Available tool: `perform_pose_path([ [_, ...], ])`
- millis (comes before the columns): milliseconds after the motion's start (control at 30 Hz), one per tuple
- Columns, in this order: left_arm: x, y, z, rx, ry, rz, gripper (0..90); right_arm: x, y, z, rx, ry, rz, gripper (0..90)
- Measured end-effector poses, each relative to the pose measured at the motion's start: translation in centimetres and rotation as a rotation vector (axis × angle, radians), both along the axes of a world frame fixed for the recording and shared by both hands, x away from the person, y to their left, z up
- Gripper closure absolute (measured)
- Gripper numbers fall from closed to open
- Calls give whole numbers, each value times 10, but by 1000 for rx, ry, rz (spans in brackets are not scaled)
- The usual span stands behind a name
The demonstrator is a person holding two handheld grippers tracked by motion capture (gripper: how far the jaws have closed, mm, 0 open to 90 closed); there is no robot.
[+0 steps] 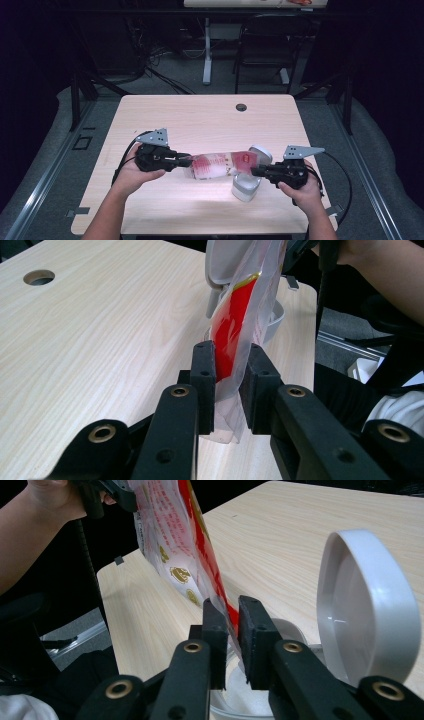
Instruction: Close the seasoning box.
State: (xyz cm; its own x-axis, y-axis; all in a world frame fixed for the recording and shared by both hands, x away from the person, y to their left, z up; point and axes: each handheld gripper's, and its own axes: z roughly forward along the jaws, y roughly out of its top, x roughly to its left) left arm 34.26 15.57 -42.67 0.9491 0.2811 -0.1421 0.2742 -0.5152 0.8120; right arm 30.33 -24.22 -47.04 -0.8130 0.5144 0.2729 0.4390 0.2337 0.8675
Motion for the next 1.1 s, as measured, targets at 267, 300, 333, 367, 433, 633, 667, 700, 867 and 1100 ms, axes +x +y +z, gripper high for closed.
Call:
perform_pose_path([
  [267,0,3,-1,24,-6,11,778,-6,9,9,-56,-57,17,900],
  [300,-1,3,-2,28,-6,12,776,-7,10,10,-61,-62,18,900],
  [333,-1,3,-2,28,-5,13,775,-7,10,11,-64,-63,17,900],
  [367,-1,3,-3,31,-6,14,773,-7,11,11,-64,-66,18,900],
  [433,-2,3,-3,36,-10,16,770,-8,11,13,-70,-74,16,900],
  [633,-4,1,-5,62,-20,11,769,-8,10,15,-62,-80,2,900],
  [667,-4,0,-5,62,-20,13,769,-8,10,15,-63,-79,0,900],
  [700,-4,0,-5,65,-21,14,768,-8,10,16,-64,-79,-1,900],
  [867,-4,2,-7,62,-19,13,767,-9,12,20,-67,-86,2,900],
  [1100,-7,7,-12,50,-28,22,767,-8,16,26,-91,-92,16,900],
])
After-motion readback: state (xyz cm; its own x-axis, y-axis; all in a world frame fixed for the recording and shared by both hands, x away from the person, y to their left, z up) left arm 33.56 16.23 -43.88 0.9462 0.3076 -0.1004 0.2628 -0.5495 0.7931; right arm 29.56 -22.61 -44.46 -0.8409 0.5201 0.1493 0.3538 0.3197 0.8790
